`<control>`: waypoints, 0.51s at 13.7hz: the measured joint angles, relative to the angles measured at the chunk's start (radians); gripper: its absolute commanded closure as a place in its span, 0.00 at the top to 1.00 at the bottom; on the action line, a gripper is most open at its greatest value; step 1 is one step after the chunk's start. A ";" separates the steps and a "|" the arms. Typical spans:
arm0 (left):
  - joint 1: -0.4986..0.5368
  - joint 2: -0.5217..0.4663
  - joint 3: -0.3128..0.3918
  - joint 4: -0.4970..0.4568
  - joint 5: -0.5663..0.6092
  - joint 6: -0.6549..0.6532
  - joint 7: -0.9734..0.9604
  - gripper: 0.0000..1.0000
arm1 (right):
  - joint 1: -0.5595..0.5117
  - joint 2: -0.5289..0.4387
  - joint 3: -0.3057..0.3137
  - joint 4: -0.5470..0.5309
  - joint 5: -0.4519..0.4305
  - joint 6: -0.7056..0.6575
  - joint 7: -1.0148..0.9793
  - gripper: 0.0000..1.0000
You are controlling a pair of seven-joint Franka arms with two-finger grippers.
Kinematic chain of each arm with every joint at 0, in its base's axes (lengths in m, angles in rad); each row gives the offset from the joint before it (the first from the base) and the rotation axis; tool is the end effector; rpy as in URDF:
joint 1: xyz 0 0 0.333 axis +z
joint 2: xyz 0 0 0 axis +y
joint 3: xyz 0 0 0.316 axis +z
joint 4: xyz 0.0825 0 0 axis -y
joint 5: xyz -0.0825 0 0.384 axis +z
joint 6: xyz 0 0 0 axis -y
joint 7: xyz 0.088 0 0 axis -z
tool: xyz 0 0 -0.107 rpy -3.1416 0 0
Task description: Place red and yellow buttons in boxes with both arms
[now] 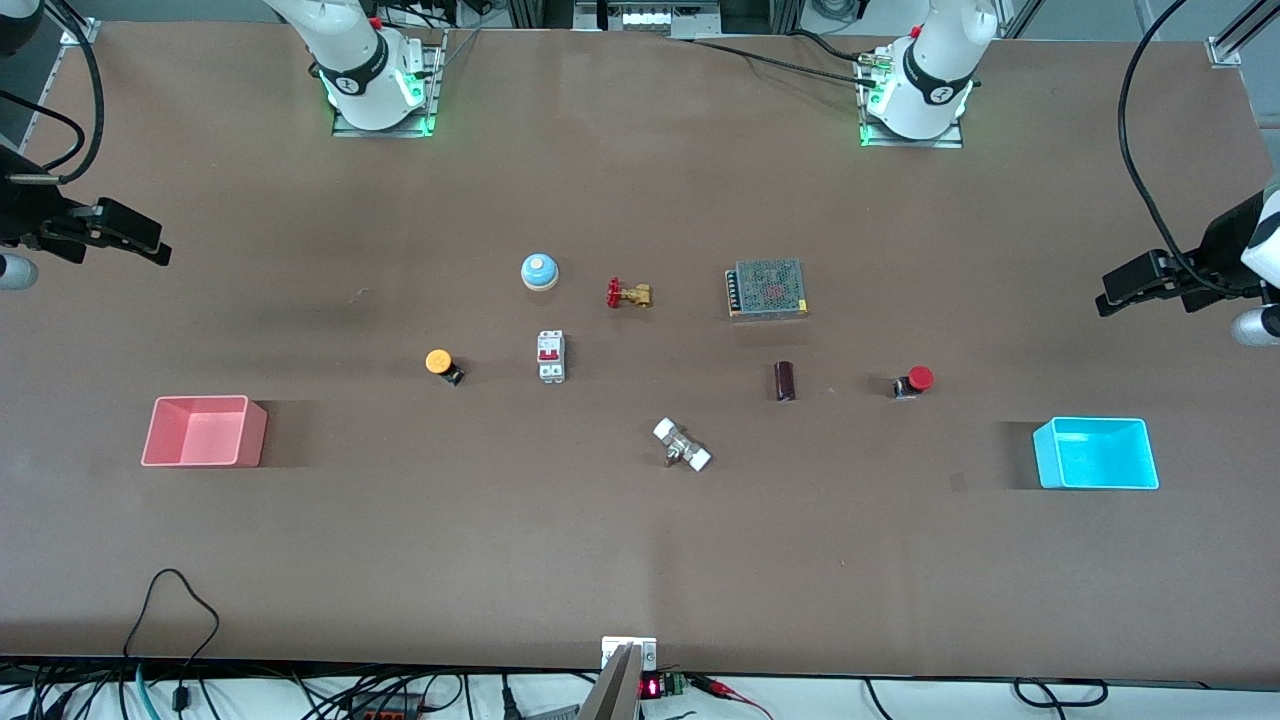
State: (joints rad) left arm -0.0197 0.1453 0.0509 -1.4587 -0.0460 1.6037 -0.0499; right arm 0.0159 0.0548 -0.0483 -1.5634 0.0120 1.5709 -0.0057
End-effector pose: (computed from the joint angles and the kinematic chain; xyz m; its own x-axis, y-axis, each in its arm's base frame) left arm 0.6018 0.0117 0.5966 0.9966 0.0819 -0.0021 0.0820 -0.9959 0.0386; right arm 0.5698 -0.0164 0.5972 0.9985 -0.0267 -0.0472 -0.0272 -0.9996 -0.0096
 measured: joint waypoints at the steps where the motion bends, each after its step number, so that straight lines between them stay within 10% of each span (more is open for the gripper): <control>1: 0.000 -0.001 0.000 -0.002 0.000 0.000 0.000 1.00 | 0.000 0.000 0.000 0.000 0.000 0.000 0.000 1.00; 7: -0.002 0.000 0.003 -0.037 0.000 -0.001 0.002 1.00 | 0.000 0.009 0.000 -0.008 0.001 0.014 0.000 1.00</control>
State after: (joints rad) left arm -0.0215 0.1453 0.0541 -1.4960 -0.0460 1.6025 -0.0476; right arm 0.0154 0.0642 -0.0480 -1.5715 0.0128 1.5853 -0.0057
